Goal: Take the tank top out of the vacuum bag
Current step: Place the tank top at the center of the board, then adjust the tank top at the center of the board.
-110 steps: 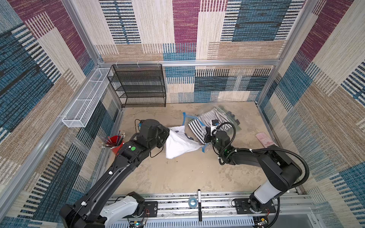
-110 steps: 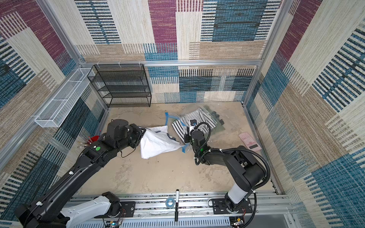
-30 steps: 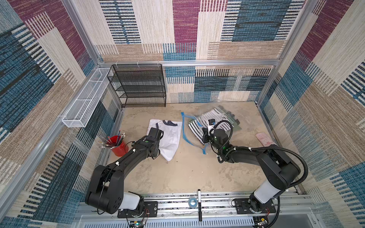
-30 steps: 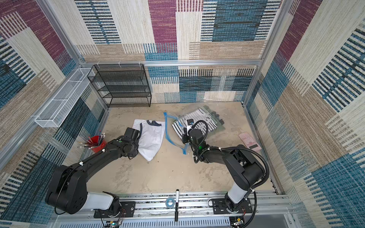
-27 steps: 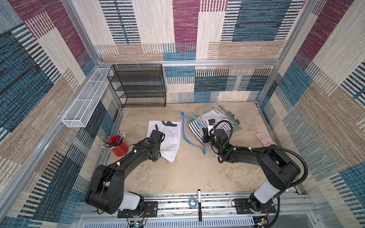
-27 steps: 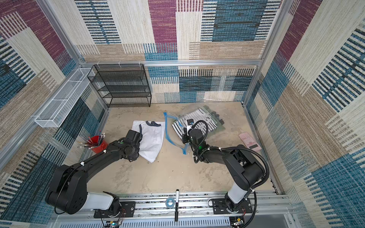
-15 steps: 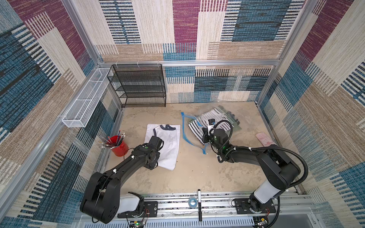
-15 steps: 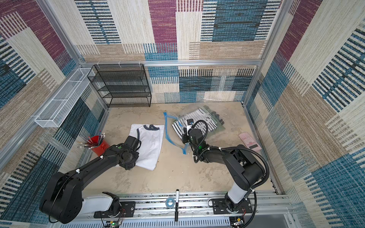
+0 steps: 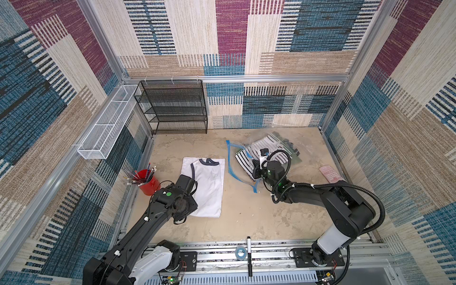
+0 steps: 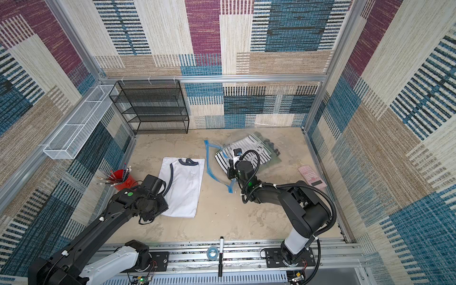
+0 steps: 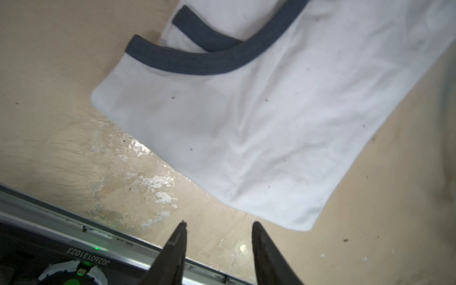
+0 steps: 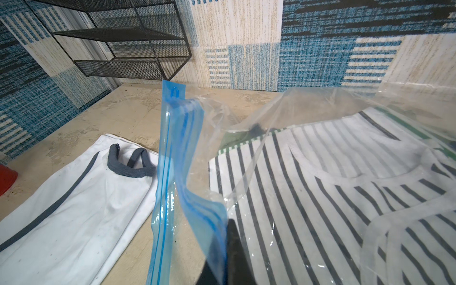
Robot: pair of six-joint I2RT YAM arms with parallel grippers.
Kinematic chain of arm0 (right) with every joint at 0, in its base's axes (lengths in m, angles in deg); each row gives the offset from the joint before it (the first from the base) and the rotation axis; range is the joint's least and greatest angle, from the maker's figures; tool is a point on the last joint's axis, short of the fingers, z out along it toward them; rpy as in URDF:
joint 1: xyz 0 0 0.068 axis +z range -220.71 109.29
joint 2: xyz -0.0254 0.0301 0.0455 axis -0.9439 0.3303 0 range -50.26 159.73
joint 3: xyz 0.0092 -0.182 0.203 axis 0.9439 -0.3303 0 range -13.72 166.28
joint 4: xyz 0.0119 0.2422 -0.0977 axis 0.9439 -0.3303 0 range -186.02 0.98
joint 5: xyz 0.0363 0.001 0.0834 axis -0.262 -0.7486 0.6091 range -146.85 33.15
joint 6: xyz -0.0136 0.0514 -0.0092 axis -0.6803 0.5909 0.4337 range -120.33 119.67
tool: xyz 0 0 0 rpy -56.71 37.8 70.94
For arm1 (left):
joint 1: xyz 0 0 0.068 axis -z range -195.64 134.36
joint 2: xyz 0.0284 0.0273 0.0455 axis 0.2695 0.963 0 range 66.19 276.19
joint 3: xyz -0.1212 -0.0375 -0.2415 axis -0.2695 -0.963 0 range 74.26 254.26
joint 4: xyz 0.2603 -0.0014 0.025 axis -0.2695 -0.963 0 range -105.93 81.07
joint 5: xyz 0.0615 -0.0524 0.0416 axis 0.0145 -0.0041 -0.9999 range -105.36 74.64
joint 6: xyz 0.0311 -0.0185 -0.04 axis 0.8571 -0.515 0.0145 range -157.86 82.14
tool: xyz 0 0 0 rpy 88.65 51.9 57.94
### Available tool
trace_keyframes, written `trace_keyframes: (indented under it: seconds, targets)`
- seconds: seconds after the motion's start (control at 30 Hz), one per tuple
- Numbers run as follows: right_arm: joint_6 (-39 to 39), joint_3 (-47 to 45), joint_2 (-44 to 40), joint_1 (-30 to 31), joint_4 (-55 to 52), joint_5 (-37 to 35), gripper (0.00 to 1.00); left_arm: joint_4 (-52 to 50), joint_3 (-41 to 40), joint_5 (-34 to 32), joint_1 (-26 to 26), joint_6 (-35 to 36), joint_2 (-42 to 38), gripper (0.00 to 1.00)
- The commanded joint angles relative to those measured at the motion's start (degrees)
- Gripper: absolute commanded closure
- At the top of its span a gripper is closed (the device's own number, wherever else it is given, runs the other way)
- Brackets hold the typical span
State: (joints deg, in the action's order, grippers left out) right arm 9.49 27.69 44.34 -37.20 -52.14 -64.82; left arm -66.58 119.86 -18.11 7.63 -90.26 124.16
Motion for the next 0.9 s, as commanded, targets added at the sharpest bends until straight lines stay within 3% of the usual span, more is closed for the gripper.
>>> trace_keyframes:
  seconds: [0.0,0.2,0.4,0.87]
  targets:
    - [0.55,0.43,-0.1,0.06,0.88,0.1,1.0,-2.29,2.54,4.99,3.41,10.27,3.02,0.56]
    - [0.72,0.19,-0.56,0.06,1.01,0.11,1.0,-2.0,8.54,-5.72,15.77,11.76,14.77,0.53]
    - [0.99,0.6,0.56,-0.03,0.9,0.43,1.0,1.15,12.22,-6.51,22.19,15.57,22.58,0.51]
    - [0.81,0.28,-0.29,-0.03,1.02,0.54,1.0,5.45,12.32,-7.36,26.4,16.5,30.6,0.51]
